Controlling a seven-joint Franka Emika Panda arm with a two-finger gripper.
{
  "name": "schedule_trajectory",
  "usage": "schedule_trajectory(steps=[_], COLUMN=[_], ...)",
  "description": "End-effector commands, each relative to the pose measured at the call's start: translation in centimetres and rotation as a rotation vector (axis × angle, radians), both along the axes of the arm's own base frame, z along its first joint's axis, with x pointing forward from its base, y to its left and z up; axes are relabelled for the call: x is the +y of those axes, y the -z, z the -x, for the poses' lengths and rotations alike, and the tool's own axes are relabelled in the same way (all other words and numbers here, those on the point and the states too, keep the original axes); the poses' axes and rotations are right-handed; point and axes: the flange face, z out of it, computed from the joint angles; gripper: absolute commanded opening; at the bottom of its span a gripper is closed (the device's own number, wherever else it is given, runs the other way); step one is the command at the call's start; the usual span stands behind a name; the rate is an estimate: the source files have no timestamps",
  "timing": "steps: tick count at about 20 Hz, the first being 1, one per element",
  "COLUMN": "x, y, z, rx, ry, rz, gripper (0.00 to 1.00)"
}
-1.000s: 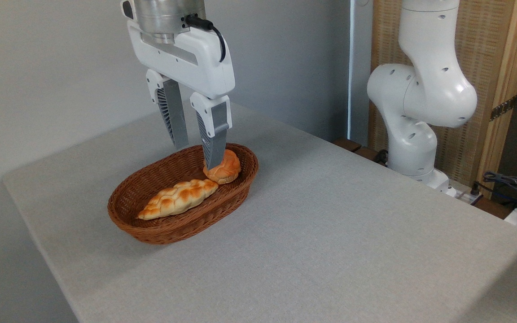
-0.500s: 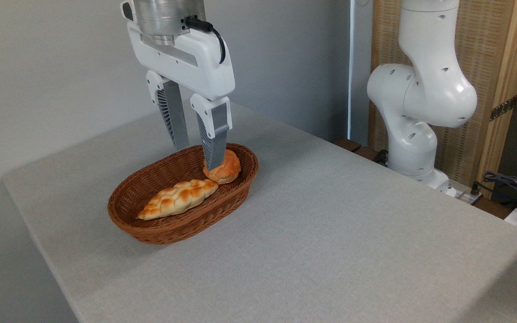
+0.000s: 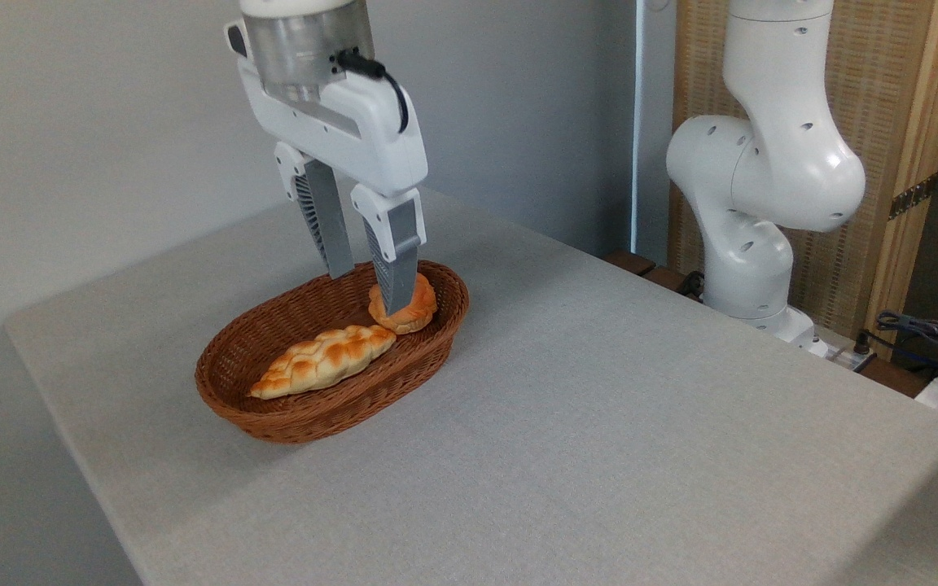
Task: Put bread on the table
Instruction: 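Close the gripper on the round orange roll inside the basket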
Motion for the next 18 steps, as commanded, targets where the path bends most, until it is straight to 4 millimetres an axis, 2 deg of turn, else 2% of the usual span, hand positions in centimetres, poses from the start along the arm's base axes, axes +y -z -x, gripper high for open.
schedule_trajectory(steps=[1, 5, 9, 11, 15, 18], x=[-1.9, -4.1, -7.7, -9.0, -10.4, -11.9], y=[1.5, 4.4, 8.1, 9.2, 9.7, 12.7], z=[2.0, 5.2, 7.3, 7.9, 8.0, 9.1], rx=[0.012, -0.076, -0.033, -0.006, 0.01, 0.03], ry=[0.04, 0.057, 0.124, 0.137, 0.11, 0.134], rz=[0.011, 0.048, 0.043, 0.067, 0.164, 0.154], gripper=[1.0, 1.0, 1.0, 1.0, 1.0, 1.0])
